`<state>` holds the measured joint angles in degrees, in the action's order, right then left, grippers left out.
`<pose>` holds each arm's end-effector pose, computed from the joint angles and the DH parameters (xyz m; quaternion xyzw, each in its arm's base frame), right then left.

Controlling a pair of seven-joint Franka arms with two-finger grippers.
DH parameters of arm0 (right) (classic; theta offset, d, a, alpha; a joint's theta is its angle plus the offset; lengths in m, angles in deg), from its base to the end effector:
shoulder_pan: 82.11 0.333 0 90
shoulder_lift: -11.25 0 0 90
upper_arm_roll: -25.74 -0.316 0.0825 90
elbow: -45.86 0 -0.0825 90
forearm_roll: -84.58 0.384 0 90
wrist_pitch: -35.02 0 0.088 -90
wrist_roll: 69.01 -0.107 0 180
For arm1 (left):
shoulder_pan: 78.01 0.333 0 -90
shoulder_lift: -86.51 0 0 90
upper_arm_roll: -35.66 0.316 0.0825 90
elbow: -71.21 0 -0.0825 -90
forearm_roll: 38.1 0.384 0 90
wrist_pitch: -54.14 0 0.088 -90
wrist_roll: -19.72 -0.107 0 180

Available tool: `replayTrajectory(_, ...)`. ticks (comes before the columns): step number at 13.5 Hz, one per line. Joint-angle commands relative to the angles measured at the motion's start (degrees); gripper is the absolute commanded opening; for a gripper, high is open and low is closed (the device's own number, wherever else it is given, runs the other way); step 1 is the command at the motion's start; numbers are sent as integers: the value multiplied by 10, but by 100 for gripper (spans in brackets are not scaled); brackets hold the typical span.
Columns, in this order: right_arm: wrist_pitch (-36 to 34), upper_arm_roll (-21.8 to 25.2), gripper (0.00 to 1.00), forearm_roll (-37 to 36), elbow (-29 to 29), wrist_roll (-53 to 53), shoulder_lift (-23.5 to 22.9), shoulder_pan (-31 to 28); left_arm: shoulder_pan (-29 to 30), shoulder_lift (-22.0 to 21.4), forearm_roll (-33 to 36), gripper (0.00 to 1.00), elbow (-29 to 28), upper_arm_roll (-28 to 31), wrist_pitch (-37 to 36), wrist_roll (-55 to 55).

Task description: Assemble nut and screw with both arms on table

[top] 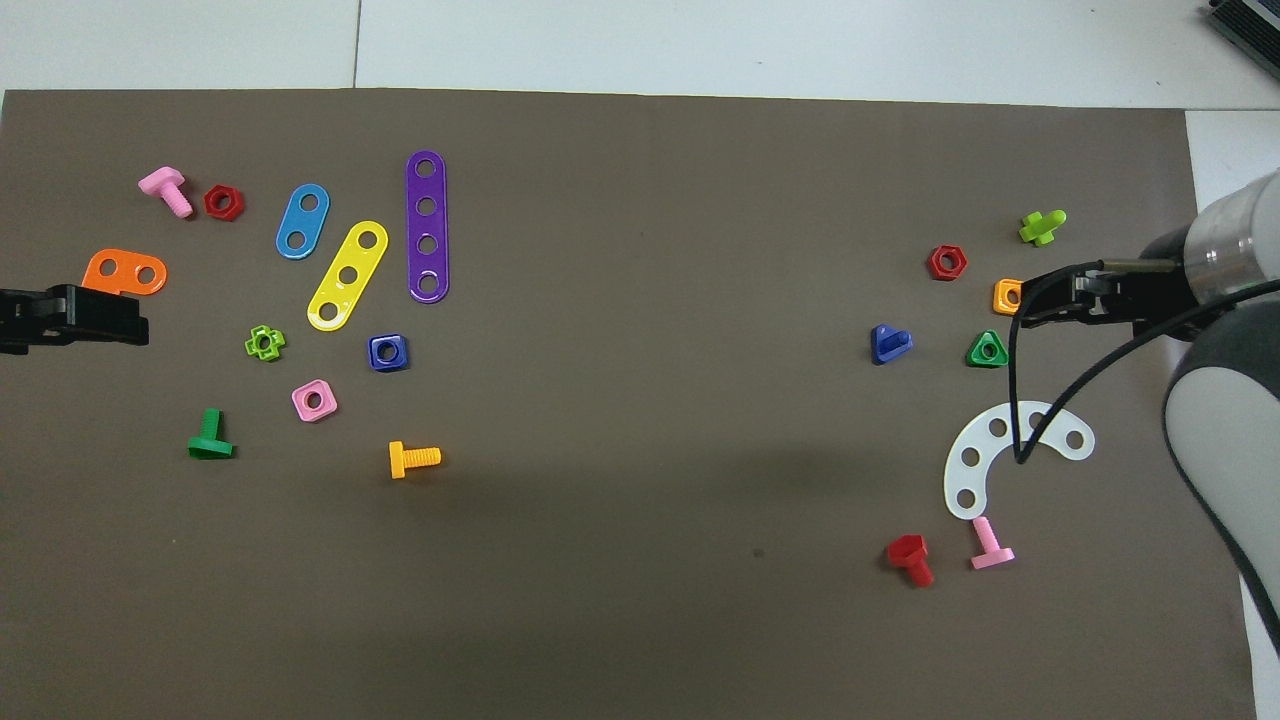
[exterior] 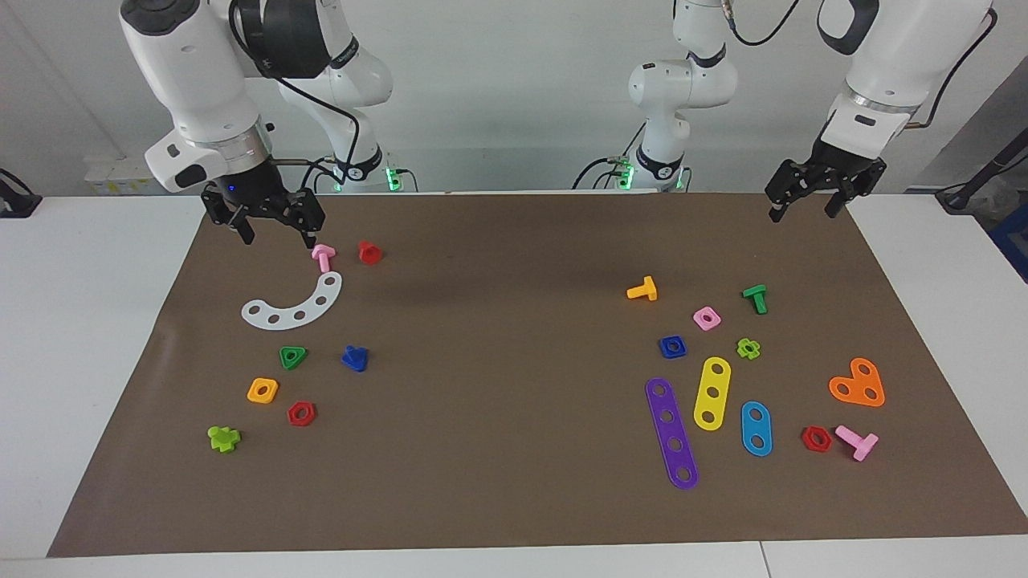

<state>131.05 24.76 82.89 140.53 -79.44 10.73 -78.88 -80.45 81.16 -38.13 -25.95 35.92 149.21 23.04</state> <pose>0.5635 0.0386 0.5900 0.9985 -0.0528 0.0091 0.0135 0.5327 -0.0202 0.6238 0.9995 0.0100 0.0284 0.0018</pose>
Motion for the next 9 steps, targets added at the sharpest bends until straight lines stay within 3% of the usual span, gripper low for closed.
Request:
replayTrajectory(1,43,-3,100,16,40,13,8,-8,6,-17,-9,100,-19,-2,6,1)
replayTrajectory(9,212,-3,97,16,178,12,1,-8,6,-17,-9,100,-19,-2,6,1)
